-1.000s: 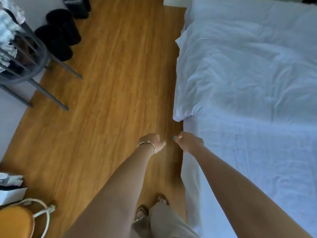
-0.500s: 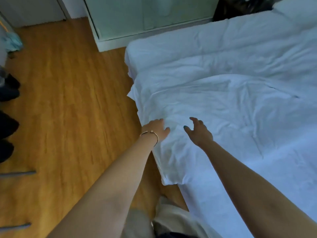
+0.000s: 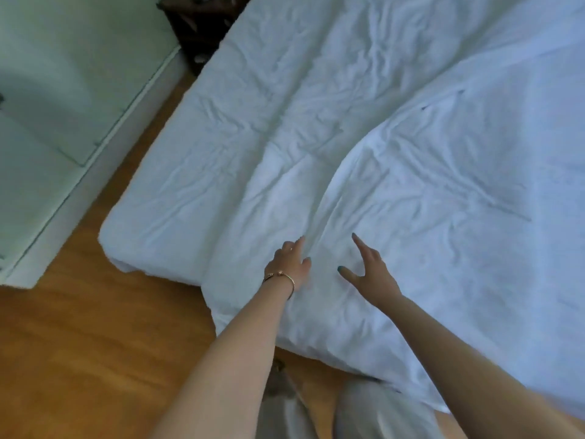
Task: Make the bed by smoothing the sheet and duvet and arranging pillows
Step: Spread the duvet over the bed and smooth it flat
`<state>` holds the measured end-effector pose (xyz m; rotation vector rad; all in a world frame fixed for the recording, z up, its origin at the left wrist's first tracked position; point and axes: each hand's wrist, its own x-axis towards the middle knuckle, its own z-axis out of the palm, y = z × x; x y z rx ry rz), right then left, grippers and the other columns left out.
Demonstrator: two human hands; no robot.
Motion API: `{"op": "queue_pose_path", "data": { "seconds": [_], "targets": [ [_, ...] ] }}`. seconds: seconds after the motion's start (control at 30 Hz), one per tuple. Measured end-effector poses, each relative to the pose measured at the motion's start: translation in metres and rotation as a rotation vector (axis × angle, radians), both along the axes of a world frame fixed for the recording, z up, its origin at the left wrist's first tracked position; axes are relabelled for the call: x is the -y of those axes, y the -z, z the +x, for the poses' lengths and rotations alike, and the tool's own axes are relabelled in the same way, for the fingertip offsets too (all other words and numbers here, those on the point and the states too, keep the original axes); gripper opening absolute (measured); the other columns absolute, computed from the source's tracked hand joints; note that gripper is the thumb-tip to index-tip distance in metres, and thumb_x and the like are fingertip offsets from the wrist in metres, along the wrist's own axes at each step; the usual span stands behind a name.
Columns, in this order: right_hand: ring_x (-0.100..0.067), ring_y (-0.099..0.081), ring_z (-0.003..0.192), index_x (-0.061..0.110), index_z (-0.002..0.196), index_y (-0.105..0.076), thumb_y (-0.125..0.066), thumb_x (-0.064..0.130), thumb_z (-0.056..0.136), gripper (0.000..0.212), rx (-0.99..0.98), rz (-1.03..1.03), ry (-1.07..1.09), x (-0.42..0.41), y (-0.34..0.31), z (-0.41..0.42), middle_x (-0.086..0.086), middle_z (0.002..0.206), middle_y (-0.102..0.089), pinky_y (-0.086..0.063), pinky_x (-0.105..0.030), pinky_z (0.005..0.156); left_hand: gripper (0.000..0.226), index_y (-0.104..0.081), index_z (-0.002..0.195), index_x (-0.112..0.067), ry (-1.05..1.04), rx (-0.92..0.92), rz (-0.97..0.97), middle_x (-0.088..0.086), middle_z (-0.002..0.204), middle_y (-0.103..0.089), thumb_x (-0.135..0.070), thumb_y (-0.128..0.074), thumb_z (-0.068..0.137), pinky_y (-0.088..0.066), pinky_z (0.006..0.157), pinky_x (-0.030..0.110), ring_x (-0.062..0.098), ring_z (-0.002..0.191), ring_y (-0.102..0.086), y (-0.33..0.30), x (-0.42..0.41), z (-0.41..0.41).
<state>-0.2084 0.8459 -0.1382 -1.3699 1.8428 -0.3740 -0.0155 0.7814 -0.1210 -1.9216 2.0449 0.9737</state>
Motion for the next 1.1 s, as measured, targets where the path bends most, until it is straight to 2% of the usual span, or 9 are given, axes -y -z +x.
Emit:
{"op": "queue_pose_path", "data": {
  "seconds": [0.17,0.3,0.5,0.57,0.63,0.77,0.9,0.97,1.1],
  "targets": [
    [-0.017,-0.035,0.133,0.050,0.148,-0.014,-0.060,0.057,0.085,0.078,0.047,0.055,0.274,-0.006,0.008,0.037,0.006,0.146,-0.037,-0.042,-0.038,0.100,0.058,-0.015,0.147,-0.041,0.438,-0.056,0.043,0.005,0.154,-0.023,-0.027,-0.039,0.096,-0.043,0.100,0.046,0.030,0.131,-0.039,0.006,0.090,-0.029],
    [-0.023,-0.034,0.125,0.049,0.146,-0.021,-0.050,0.072,0.080,0.075,-0.211,0.167,0.435,0.013,0.024,0.082,0.007,0.143,-0.029,-0.044,-0.035,0.093,0.093,0.001,0.150,-0.044,1.038,0.230,-0.204,-0.002,0.161,0.006,0.001,-0.049,0.086,-0.031,0.110,0.043,0.028,0.146,-0.010,0.026,0.141,-0.033],
    [-0.032,-0.036,0.116,0.053,0.144,-0.024,-0.042,0.092,0.060,0.093,-0.343,0.272,0.903,0.044,0.037,0.154,-0.001,0.138,-0.029,-0.042,-0.048,0.084,0.096,-0.002,0.150,-0.045,1.739,0.286,-0.275,-0.004,0.161,0.014,-0.037,-0.070,0.083,0.006,0.116,0.050,0.023,0.147,0.018,0.059,0.201,-0.063],
    [-0.036,-0.041,0.109,0.045,0.139,-0.041,-0.045,0.091,0.050,0.100,-0.446,0.182,1.073,0.061,0.048,0.183,-0.009,0.131,-0.039,-0.040,-0.053,0.074,0.099,-0.002,0.149,-0.048,1.925,0.321,-0.300,-0.006,0.161,0.012,-0.042,-0.072,0.079,0.008,0.115,0.051,0.021,0.147,0.017,0.071,0.227,-0.075],
    [-0.039,-0.041,0.112,0.042,0.138,-0.042,-0.061,0.084,0.045,0.104,-0.535,0.200,1.167,0.075,0.063,0.208,-0.013,0.131,-0.040,-0.037,-0.055,0.078,0.080,-0.010,0.149,-0.048,2.061,0.190,-0.427,-0.008,0.161,-0.001,-0.039,-0.060,0.087,0.003,0.115,0.052,0.024,0.149,0.004,0.087,0.249,-0.091],
    [-0.040,-0.032,0.121,0.042,0.138,-0.041,-0.085,0.053,0.051,0.098,-0.686,0.187,1.369,0.077,0.089,0.216,-0.013,0.135,-0.034,-0.027,-0.058,0.092,0.056,-0.063,0.116,-0.033,2.042,-0.276,-0.891,-0.002,0.117,-0.065,-0.011,-0.036,0.072,-0.024,0.104,0.045,0.024,0.115,-0.056,0.096,0.274,-0.121],
    [-0.034,-0.040,0.104,0.039,0.129,-0.043,-0.077,-0.005,0.054,0.094,-0.757,0.053,1.430,0.047,0.103,0.237,-0.013,0.117,-0.047,-0.043,-0.053,0.080,0.037,-0.057,0.093,-0.021,1.888,-0.535,-0.863,0.006,0.077,-0.062,-0.008,-0.037,0.065,-0.045,0.075,0.037,0.029,0.069,-0.062,0.102,0.275,-0.111],
    [-0.035,-0.047,0.094,0.038,0.126,-0.045,-0.066,-0.020,0.054,0.095,-0.672,-0.075,1.423,0.030,0.101,0.247,-0.013,0.106,-0.054,-0.049,-0.050,0.072,0.035,-0.056,0.092,-0.015,1.898,-0.522,-0.771,0.010,0.076,-0.061,-0.008,-0.037,0.064,-0.047,0.061,0.036,0.032,0.067,-0.060,0.088,0.274,-0.099],
    [-0.038,-0.052,0.083,0.034,0.122,-0.050,-0.054,-0.030,0.055,0.093,-0.584,-0.185,1.260,0.017,0.069,0.264,-0.015,0.095,-0.056,-0.049,-0.048,0.063,0.033,-0.065,0.095,-0.008,2.015,-0.467,-0.644,0.013,0.081,-0.066,0.003,-0.059,0.064,-0.048,0.061,0.039,0.035,0.070,-0.062,0.030,0.295,-0.065]
  ]
}}
